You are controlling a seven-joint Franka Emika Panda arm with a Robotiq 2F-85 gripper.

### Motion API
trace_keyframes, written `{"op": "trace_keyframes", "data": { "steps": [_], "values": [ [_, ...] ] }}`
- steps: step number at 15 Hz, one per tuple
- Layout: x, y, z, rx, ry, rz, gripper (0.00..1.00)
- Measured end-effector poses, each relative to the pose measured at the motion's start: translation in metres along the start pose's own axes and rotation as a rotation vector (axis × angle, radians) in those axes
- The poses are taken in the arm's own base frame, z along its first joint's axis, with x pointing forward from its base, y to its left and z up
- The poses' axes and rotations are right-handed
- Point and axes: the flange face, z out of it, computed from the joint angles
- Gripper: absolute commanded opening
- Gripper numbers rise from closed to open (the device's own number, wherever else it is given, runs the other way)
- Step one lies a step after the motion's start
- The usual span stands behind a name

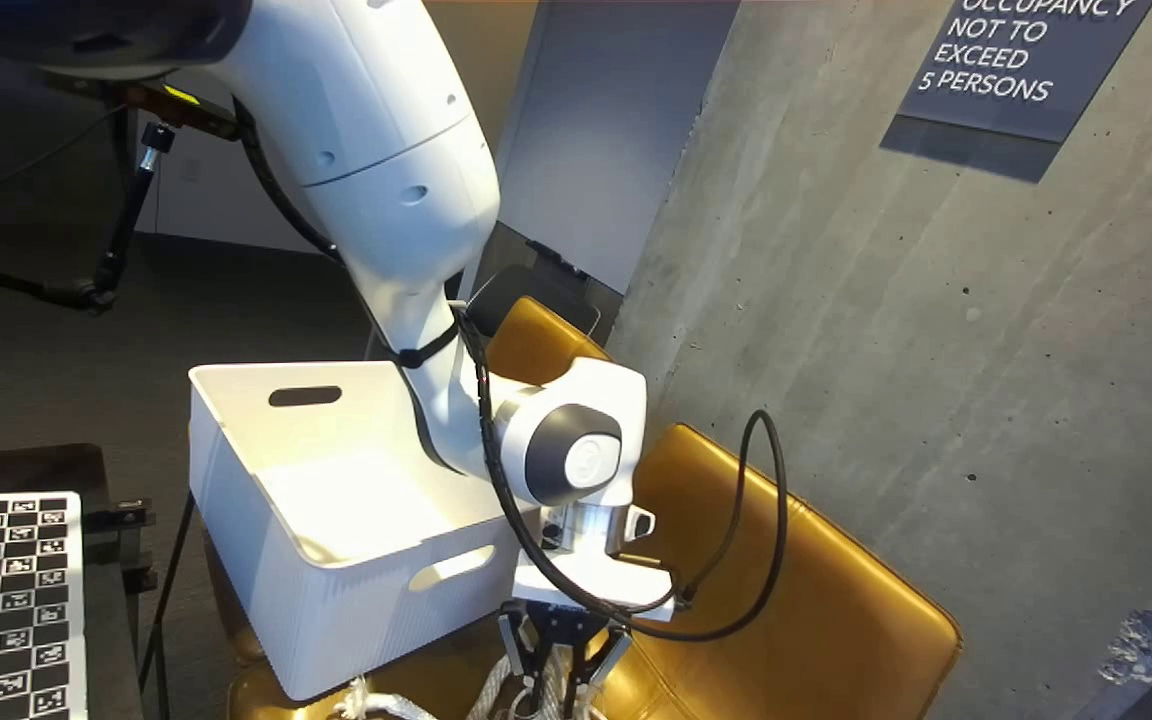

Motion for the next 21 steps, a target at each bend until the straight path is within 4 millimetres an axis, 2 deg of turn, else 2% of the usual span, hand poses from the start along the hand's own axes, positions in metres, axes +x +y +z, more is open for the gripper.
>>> {"op": "trace_keyframes", "data": {
  "steps": [2,7,13,15,17,21],
  "values": [
    [0.001,0.002,-0.002,-0.01,-0.003,-0.003,0.0],
    [0.004,0.003,-0.011,-0.043,-0.007,-0.018,0.03],
    [0.004,0.005,-0.041,-0.115,-0.008,-0.022,0.03],
    [-0.002,0.008,-0.061,-0.137,0.004,-0.001,0.03],
    [-0.011,0.011,-0.09,-0.159,0.028,0.038,0.03],
    [-0.041,0.011,-0.172,-0.183,0.115,0.166,0.03]
  ]
}}
